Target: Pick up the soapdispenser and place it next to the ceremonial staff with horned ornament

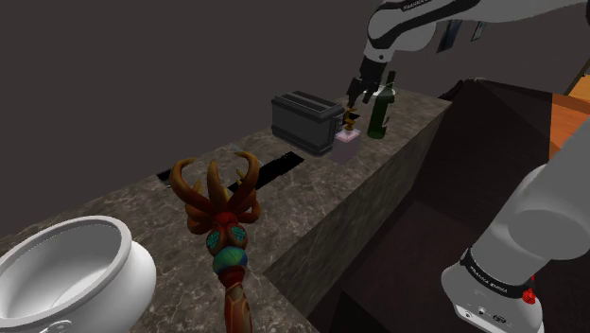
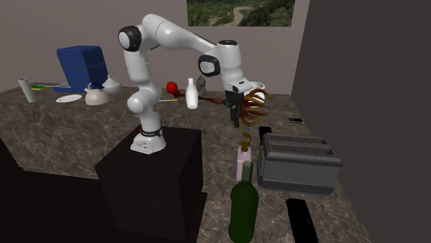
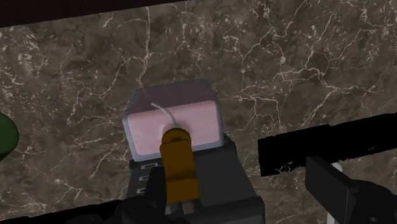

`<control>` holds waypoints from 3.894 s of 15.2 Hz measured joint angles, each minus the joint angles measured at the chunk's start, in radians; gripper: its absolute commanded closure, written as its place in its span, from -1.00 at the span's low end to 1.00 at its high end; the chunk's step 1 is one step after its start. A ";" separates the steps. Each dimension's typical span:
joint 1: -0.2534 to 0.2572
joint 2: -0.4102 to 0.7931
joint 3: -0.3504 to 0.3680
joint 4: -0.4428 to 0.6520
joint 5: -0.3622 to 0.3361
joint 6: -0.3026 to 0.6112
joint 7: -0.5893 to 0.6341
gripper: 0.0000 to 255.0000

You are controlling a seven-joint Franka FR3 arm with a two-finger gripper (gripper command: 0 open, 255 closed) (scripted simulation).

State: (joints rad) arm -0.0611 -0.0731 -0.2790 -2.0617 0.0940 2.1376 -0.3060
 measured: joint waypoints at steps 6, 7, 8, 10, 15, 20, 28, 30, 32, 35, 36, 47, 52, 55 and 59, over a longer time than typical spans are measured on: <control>-0.027 0.192 -0.026 0.139 0.087 0.028 -0.103 -1.00; -0.030 0.203 -0.027 0.141 0.093 0.037 -0.110 -1.00; -0.030 0.212 -0.026 0.139 0.098 0.047 -0.113 -1.00; -0.030 0.225 -0.024 0.131 0.105 0.067 -0.118 -1.00; -0.030 0.243 -0.021 0.118 0.115 0.097 -0.124 -1.00; -0.030 0.244 -0.021 0.119 0.115 0.098 -0.124 1.00; -0.030 0.243 -0.021 0.120 0.115 0.097 -0.124 1.00; -0.030 0.243 -0.021 0.120 0.115 0.098 -0.124 1.00; -0.030 0.238 -0.022 0.128 0.111 0.083 -0.121 1.00; -0.028 0.224 -0.023 0.148 0.102 0.051 -0.110 1.00; -0.029 0.219 -0.024 0.155 0.099 0.039 -0.109 1.00; -0.028 0.183 -0.029 0.261 0.073 -0.099 -0.080 1.00; -0.028 0.179 -0.030 0.323 0.067 -0.165 -0.069 1.00; -0.028 0.174 -0.030 0.354 0.063 -0.200 -0.064 1.00; -0.030 0.175 -0.032 0.412 0.061 -0.257 -0.057 1.00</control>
State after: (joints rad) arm -0.0910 0.1016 -0.3108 -1.6499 0.1545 1.8810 -0.3634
